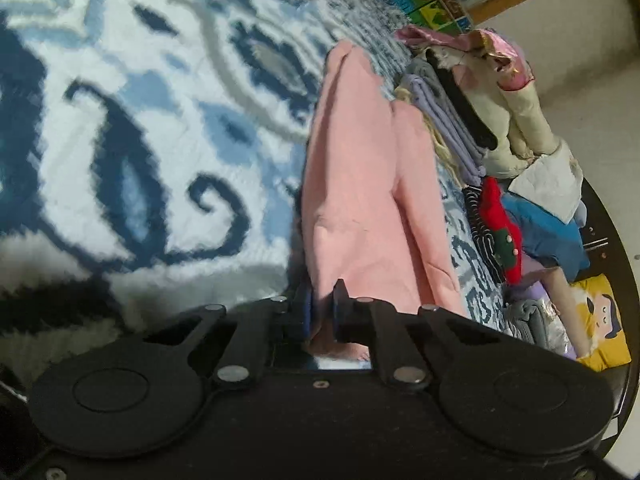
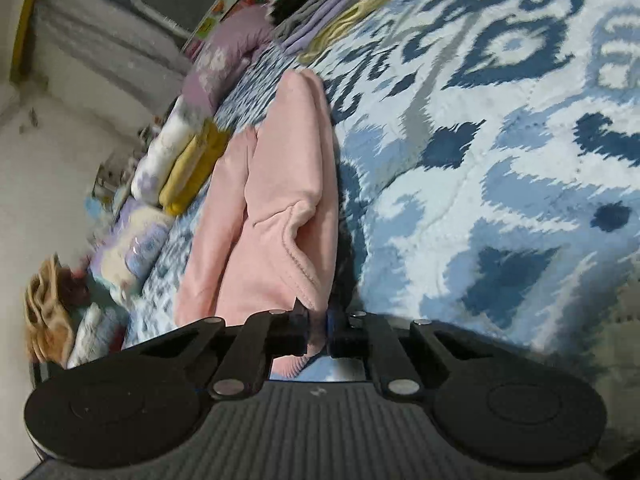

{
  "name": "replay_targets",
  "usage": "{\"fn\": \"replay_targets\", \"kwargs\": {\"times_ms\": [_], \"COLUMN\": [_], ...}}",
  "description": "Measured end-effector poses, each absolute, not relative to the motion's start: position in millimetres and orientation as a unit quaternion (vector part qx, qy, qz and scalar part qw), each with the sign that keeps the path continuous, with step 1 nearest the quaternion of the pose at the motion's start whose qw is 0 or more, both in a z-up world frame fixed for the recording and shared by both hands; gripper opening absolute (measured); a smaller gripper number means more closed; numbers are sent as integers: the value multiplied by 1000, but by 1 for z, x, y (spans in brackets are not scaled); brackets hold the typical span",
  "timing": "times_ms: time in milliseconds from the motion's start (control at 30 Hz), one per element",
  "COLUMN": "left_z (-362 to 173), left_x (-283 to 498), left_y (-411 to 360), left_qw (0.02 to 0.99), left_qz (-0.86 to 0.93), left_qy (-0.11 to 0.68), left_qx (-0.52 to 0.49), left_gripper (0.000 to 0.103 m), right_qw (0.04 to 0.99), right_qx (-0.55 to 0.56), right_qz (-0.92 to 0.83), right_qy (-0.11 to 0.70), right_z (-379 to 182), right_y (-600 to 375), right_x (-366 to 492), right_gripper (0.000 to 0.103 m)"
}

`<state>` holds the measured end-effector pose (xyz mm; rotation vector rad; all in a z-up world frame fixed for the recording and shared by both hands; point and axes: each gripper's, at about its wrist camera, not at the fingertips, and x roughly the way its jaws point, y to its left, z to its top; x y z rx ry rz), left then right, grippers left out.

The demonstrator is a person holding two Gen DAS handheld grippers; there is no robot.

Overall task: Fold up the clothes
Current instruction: 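Fold the held strip end over toward the collar with both grippers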

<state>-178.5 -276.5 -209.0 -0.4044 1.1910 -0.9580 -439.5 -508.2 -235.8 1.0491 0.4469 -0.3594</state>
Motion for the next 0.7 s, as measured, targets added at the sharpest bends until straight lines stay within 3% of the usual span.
{"fn": "replay_targets", "kwargs": {"times_ms": [33,67,100,167,300,500,600,700], "left_z": [-206,-197,-184,-161,-138,-174,-199,-208], "left_x": [-177,-178,-181,-191,-227,-286,-295,-294], "left_y": [-277,-277,-275,-271,-276,-291,-290,-289], "left_qw": [703,712,728,759,788,744,715,710], "left_qz": [-436,-444,-455,-482,-533,-536,-518,-512], "left_qy": [535,523,496,431,293,124,75,42], "left_qx": [-171,-151,-129,-79,99,379,463,483], "left_gripper": [19,34,60,75,77,78,78,79], "right_qw": [830,833,836,864,918,931,916,903], "right_qx": [488,483,477,424,263,34,-77,-165], "right_qz": [-170,-171,-173,-181,-198,-211,-199,-199], "right_qy": [210,208,207,203,221,295,339,344], "right_z": [-232,-227,-222,-204,-178,-181,-197,-212], "right_y": [-508,-508,-508,-501,-480,-441,-418,-400], "right_x": [-442,-444,-447,-455,-460,-442,-431,-423], "right_gripper": [14,16,17,33,37,47,48,51]}}
